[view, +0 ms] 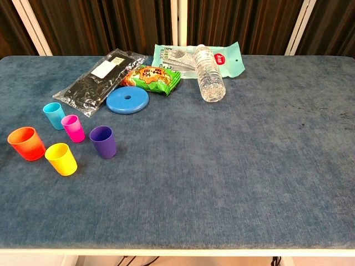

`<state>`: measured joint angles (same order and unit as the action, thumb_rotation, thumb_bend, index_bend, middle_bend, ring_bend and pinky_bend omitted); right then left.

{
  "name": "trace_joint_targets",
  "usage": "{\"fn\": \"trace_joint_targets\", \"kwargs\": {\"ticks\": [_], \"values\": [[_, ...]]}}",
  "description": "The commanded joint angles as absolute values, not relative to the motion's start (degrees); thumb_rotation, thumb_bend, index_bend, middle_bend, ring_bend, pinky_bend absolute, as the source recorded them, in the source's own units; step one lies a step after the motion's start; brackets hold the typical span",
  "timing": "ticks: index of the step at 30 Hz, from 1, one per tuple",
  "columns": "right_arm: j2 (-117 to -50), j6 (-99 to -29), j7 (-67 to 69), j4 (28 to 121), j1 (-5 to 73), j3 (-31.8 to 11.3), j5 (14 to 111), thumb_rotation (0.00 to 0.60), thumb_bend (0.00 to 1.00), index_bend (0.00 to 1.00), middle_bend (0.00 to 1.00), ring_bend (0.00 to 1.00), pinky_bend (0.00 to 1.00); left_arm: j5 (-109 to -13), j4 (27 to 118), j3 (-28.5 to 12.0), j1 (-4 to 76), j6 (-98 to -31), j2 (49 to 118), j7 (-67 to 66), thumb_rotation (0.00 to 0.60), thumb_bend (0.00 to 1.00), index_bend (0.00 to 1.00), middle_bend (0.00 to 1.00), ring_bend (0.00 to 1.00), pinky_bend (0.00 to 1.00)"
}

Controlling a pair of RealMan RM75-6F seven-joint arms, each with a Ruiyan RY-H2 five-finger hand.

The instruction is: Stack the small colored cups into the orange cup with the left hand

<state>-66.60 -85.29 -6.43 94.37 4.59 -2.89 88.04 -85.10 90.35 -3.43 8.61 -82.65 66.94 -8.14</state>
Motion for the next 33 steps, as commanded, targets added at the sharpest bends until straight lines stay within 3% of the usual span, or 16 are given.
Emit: {"fn": "trace_joint_targets", "kwargs": {"ticks": [1,18,27,33], "values": [[-66.76,-85.45,-6.32,94.47,4.58,-2.97,88.07,0.6,0.13,0.0,0.0,0.0,0.0,-84.92,89.83,-3.48,8.76,-82.57,67.5,-8.18,0.6,0.06,0.07,0.08,0.0,0.0],[-67.23,-85.84,-5.45,92.62,3.9,-3.16,86.81,0.6,0.13,0.0,0.0,0.0,0.0,-88.65,94.28,-3.89,12.08,-80.54,65.55,-6.74,0.6,0.09,0.08,0.08,0.0,0.01],[-66.75,-85.89,-5.72,93.25,3.94,-3.46,86.57,0.6,0.13,0.0,0.0,0.0,0.0,-85.03,111.92,-6.49,21.06,-67.39,60.77,-20.34,0.6,0.09,0.08,0.08,0.0,0.01],[-66.18,-85.9,-4.79,94.0,3.78,-3.21,86.87,0.6,0.13,0.0,0.0,0.0,0.0,-74.27,119.62,-8.48,26.41,-61.2,64.49,-28.52,0.6,0.09,0.09,0.1,0.0,0.01]]}}
